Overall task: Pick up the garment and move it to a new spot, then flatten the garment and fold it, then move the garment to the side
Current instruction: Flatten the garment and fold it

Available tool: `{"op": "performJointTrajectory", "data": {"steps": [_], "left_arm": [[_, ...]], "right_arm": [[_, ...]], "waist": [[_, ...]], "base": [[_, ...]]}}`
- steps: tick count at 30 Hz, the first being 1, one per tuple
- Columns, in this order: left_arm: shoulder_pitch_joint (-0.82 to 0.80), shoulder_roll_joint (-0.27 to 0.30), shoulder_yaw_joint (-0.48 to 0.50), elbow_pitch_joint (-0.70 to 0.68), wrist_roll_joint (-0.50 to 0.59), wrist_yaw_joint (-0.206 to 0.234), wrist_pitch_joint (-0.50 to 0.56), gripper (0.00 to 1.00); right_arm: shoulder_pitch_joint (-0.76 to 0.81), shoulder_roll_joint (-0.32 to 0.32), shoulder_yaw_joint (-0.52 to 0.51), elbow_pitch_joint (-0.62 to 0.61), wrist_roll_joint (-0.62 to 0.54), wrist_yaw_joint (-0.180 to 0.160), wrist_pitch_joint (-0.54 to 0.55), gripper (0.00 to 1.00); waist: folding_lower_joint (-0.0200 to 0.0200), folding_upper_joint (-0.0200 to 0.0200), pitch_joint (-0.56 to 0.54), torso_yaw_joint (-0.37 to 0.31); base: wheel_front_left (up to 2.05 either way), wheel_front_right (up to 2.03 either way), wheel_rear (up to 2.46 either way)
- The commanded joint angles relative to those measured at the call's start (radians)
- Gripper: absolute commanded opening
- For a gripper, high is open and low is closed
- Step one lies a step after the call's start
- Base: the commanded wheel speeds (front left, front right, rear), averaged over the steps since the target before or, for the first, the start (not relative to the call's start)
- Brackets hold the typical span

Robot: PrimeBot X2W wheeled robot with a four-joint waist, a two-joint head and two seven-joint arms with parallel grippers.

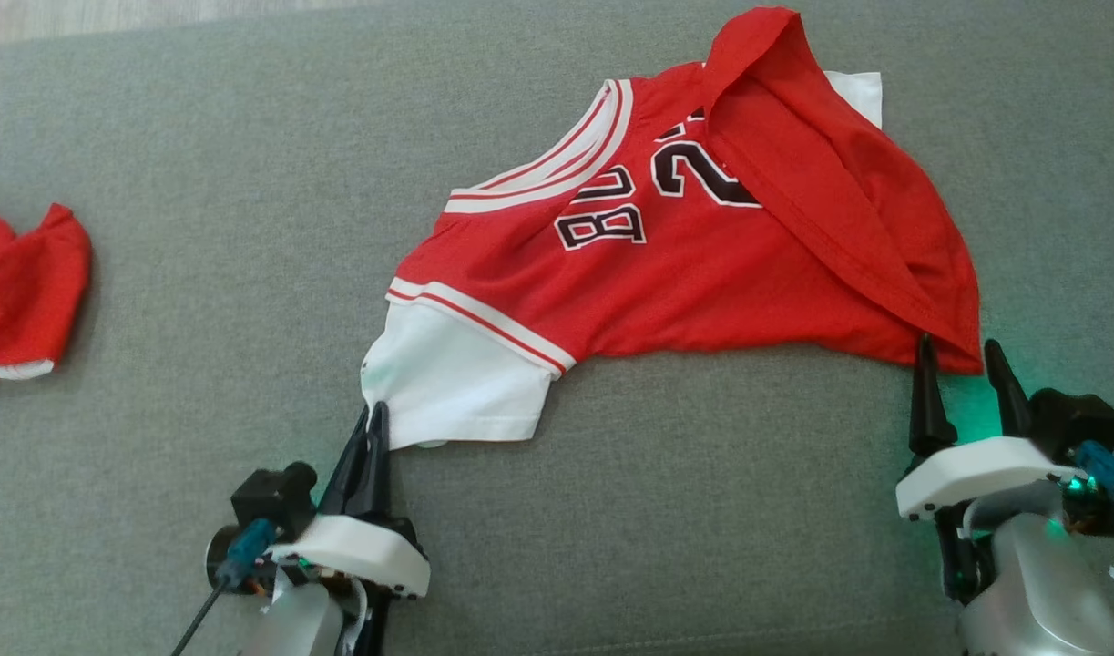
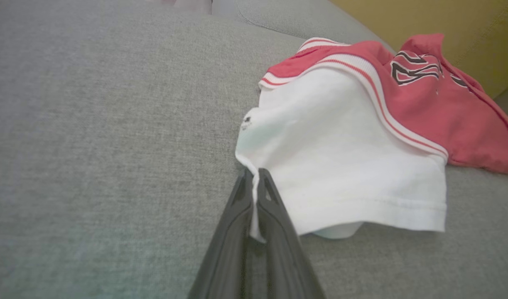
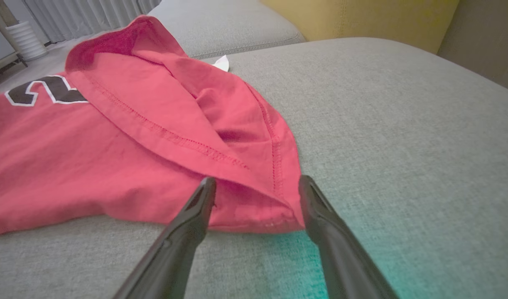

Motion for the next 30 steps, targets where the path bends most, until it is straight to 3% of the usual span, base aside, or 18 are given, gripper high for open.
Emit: {"op": "performJointTrajectory", "data": {"steps": [1,9,17,18,19,20,30], "left_arm": [[0.012,0.005,0.013,-0.008,0.006,-0.006,0.011,0.0],[0.011,0.005,0.011,-0.008,0.009,-0.006,0.011,0.0],[0.002,0.005,0.015,-0.006,0.014,-0.006,0.011,0.0],[0.001,0.005,0.016,-0.006,0.014,-0.006,0.011,0.0],[0.0,0.005,0.016,-0.005,0.015,-0.006,0.011,0.0],[-0.001,0.005,0.017,-0.005,0.015,-0.006,0.011,0.0],[0.002,0.005,0.061,-0.058,0.034,-0.006,0.011,0.0]], "right_arm": [[0.008,-0.005,0.022,-0.028,-0.003,-0.001,-0.01,1.0],[0.008,-0.005,-0.026,0.025,0.003,-0.001,-0.01,1.0],[-0.021,-0.005,-0.003,0.084,0.068,-0.001,-0.01,1.0],[-0.022,-0.005,0.0,0.09,0.076,-0.001,-0.01,0.9],[-0.023,-0.005,0.002,0.098,0.084,-0.001,-0.01,0.53],[-0.023,-0.005,0.007,0.105,0.094,-0.001,-0.01,0.03],[-0.012,-0.005,0.021,0.076,0.184,-0.001,-0.01,0.0]], "waist": [[0.0,0.0,0.0,0.0],[0.0,0.0,0.006,0.005],[0.0,0.0,0.022,0.013],[0.0,0.0,0.024,0.014],[0.0,0.0,0.025,0.015],[0.0,0.0,0.027,0.016],[0.0,0.0,-0.002,0.02]], "base": [[0.0,0.0,0.0],[0.0,0.0,0.0],[0.0,0.0,0.0],[0.0,0.0,0.0],[0.0,0.0,0.0],[0.0,0.0,0.0],[0.0,0.0,0.0]]}}
